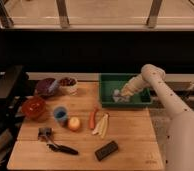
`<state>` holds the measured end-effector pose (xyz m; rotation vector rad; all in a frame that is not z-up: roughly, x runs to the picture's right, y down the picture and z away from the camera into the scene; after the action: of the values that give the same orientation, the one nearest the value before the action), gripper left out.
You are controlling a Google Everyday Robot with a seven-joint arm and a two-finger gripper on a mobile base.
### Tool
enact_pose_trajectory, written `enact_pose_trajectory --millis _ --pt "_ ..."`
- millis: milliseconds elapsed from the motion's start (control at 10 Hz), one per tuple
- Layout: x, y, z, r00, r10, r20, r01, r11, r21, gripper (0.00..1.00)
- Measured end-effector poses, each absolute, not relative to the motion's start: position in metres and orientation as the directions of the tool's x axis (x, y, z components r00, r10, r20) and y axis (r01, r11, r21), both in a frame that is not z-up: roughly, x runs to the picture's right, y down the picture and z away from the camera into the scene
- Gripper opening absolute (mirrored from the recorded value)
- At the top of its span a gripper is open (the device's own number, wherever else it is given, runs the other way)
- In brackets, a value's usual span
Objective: Wipe tray with towel
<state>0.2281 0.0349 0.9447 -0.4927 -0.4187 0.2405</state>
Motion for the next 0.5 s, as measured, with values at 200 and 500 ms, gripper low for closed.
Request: enact_pose_trajectory --millis 200,500 --pt "0.266 0.024 0.951 0.904 0.326 0.278 -0.161 0.86 -0.484 0.0" --pt "0.286 -0.007 0.976 0.911 0.322 0.258 -0.181 0.874 -0.451 0.0"
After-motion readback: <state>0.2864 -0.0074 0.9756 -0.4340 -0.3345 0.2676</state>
